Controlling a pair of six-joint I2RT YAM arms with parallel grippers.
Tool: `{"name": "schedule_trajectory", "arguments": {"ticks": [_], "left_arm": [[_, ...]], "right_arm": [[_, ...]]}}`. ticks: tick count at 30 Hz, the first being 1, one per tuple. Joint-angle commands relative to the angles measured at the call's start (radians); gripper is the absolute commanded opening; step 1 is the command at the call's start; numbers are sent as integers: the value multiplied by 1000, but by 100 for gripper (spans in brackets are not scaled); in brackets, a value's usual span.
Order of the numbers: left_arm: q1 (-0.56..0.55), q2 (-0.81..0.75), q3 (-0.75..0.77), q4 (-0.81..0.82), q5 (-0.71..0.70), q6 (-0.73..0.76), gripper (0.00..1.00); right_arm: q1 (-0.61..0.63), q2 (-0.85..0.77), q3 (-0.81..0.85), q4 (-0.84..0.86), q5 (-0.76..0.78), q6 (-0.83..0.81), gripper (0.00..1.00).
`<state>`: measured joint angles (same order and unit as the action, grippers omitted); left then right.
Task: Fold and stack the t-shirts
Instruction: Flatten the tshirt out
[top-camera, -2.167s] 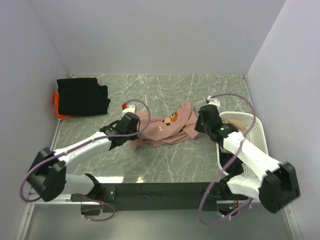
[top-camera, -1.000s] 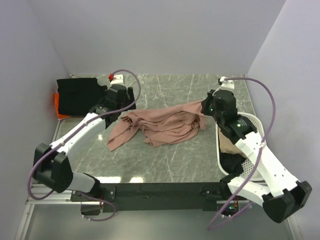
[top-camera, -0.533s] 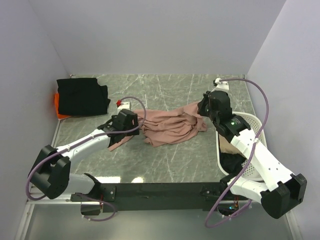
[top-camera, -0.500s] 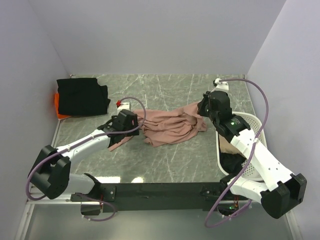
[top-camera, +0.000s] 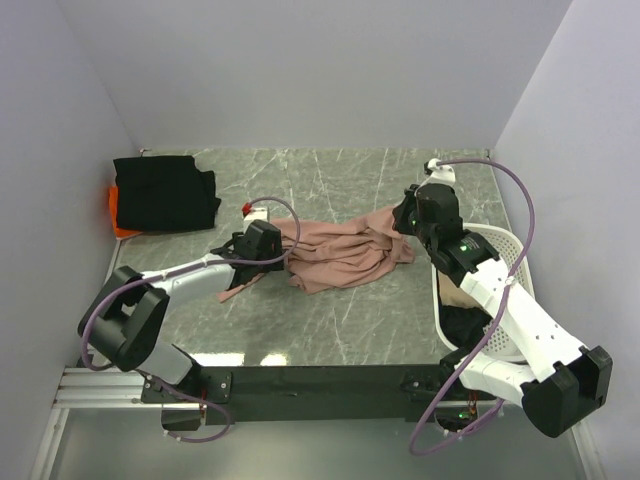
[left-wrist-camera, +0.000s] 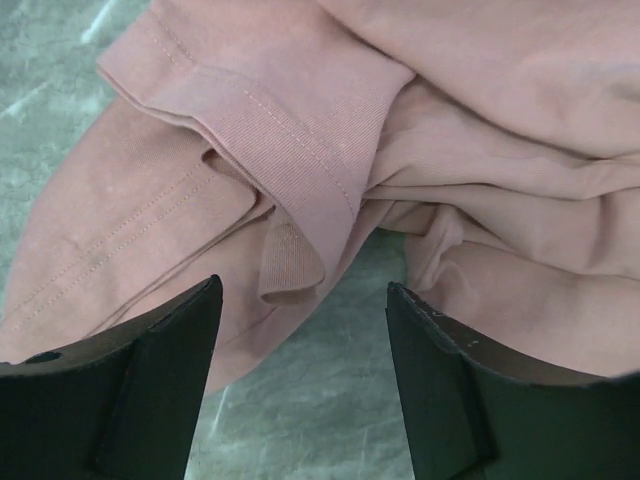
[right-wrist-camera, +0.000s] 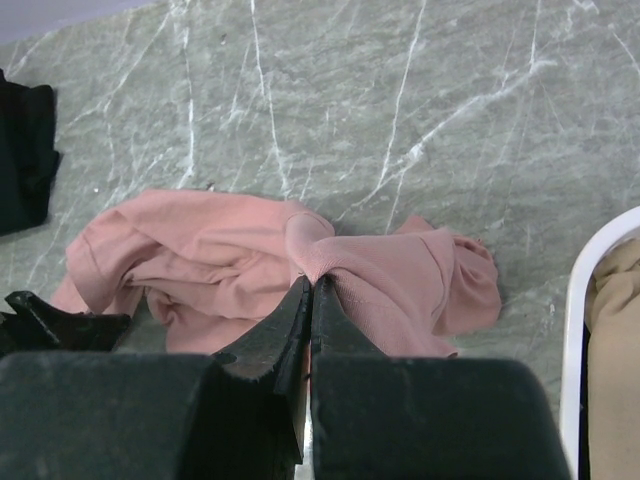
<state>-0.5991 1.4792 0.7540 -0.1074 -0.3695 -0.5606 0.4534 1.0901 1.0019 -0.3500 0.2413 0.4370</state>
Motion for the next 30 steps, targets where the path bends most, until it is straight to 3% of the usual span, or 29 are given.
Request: {"name": "schedule_trajectory", "arguments": {"ticks": [1, 7, 15, 20, 27, 30], "left_arm": [[2, 15, 50, 67, -28, 22, 70], [2, 26, 59, 75, -49, 22, 51], [2, 58, 82, 69, -45, 36, 36], [2, 36, 84, 58, -45, 37, 1], [33, -86, 82, 26, -13, 28, 1], [142, -207, 39, 51, 70, 5, 1]], "right_arm": [[-4, -19, -13, 42, -2, 2, 0], [-4, -16, -20, 39, -5, -3, 0], [-5, -10, -28, 40, -17, -4, 0], [-5, -19, -25, 34, -11, -14, 0], [-1, -19, -2, 19, -45, -30, 0], [31, -15, 4, -1, -40, -30, 0]]}}
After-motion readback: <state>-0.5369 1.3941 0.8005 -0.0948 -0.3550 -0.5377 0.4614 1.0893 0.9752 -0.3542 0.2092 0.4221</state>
